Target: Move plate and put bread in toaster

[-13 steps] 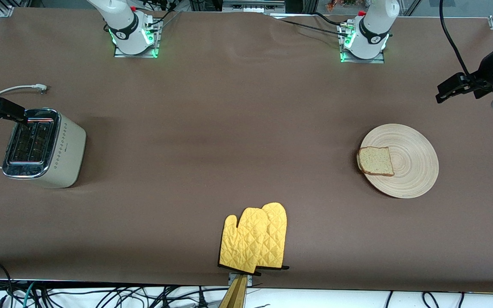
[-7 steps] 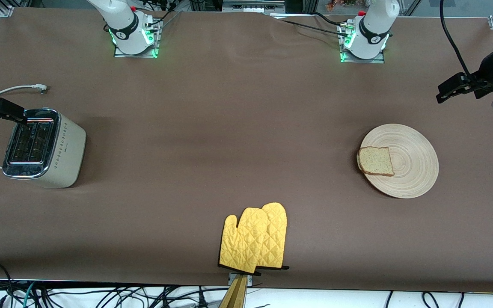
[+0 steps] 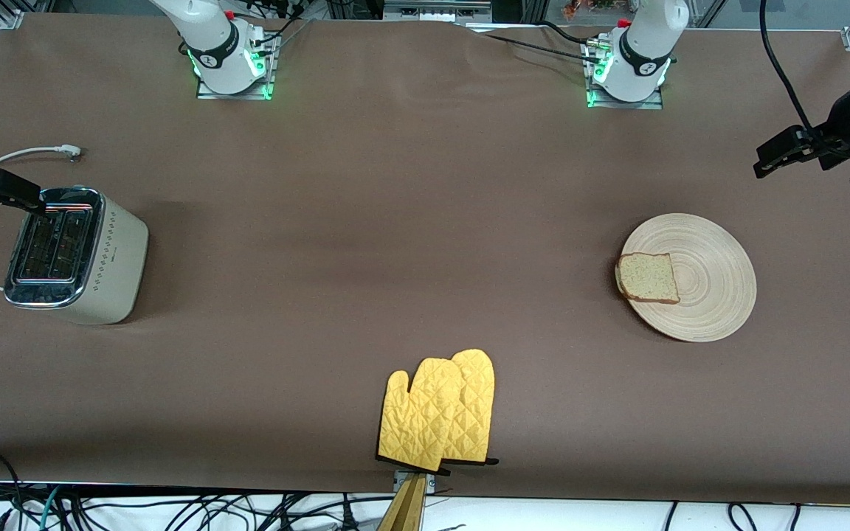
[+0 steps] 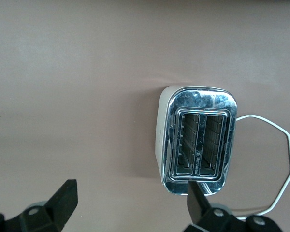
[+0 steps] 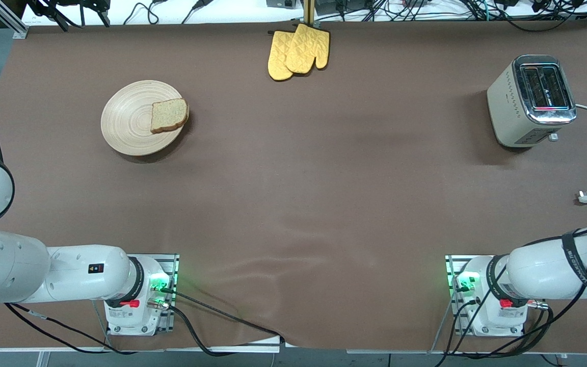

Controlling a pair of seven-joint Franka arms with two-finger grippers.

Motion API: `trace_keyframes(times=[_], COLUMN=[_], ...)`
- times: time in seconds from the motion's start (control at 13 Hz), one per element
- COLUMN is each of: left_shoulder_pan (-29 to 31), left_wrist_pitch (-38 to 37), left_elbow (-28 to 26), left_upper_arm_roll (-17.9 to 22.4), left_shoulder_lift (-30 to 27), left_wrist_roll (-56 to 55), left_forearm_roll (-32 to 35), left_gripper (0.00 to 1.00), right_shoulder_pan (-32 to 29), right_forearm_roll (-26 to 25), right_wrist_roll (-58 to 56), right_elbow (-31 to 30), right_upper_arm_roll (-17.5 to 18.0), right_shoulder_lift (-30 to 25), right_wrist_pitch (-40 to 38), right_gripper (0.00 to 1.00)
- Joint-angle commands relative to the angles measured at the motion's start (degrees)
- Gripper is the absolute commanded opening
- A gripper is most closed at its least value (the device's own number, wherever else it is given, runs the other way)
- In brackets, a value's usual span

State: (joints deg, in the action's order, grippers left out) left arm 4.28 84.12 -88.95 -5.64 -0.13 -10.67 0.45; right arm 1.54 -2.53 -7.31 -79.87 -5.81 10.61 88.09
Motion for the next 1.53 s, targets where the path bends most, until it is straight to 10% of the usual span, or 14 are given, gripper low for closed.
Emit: trace_keyframes(times=[0.0,0.46,0.84,1.46], left_shoulder_pan=[0.11,0.72,3.36,14.42], left_wrist_pitch=[-1.33,-0.63,8.58,19.84], left_elbow=[2.11,0.8,-6.49,-6.94], left_upper_arm_roll=[-0.33,0.81,9.85,15.05], left_shoulder_lift=[1.01,1.1,1.71,20.14], left_wrist_roll=[1.09,1.61,17.22,45.87], left_forearm_roll=[1.66,1.39,0.78,-14.84], left_gripper=[1.0,1.0,1.0,1.0], right_shoulder_pan=[-0.58,-0.58,-0.58,-1.1], right_forearm_roll=[0.95,1.04,1.04,1.48], right_wrist_roll=[-0.08,-0.08,-0.08,-0.08], right_elbow=[1.04,1.04,1.04,1.04], right_upper_arm_roll=[0.27,0.27,0.27,0.19], right_shoulder_lift=[0.29,0.29,0.29,0.29], right_wrist_pitch=[-0.37,-0.37,-0.37,-0.29], right_gripper=[1.0,1.0,1.0,1.0])
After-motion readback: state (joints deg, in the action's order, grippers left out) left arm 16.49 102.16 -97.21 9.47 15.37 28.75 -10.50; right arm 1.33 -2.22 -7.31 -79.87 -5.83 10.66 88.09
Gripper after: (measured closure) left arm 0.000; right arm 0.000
